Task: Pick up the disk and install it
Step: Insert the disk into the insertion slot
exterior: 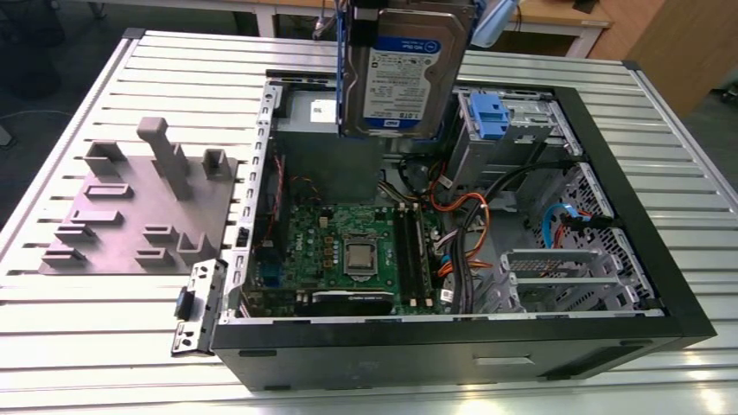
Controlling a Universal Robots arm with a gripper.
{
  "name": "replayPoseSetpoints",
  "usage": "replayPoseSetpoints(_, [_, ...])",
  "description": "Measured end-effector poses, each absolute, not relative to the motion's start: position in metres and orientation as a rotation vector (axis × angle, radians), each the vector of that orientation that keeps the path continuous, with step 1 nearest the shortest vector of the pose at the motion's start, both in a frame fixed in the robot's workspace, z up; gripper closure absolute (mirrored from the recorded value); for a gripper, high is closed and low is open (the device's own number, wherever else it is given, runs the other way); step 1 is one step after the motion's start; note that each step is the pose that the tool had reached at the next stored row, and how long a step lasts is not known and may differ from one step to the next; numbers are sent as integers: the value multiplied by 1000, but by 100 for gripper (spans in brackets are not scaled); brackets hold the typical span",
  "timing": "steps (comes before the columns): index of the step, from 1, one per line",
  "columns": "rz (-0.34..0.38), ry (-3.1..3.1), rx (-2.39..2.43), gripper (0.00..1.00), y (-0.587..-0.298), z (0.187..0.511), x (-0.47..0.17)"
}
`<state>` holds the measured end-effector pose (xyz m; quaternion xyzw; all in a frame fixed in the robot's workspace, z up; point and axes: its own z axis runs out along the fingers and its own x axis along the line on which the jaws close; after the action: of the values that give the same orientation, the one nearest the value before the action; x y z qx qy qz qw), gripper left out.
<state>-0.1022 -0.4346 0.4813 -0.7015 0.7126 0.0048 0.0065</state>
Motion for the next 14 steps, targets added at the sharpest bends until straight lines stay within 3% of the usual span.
replayPoseSetpoints(14, [15, 2230, -2195, 63, -444, 481, -102])
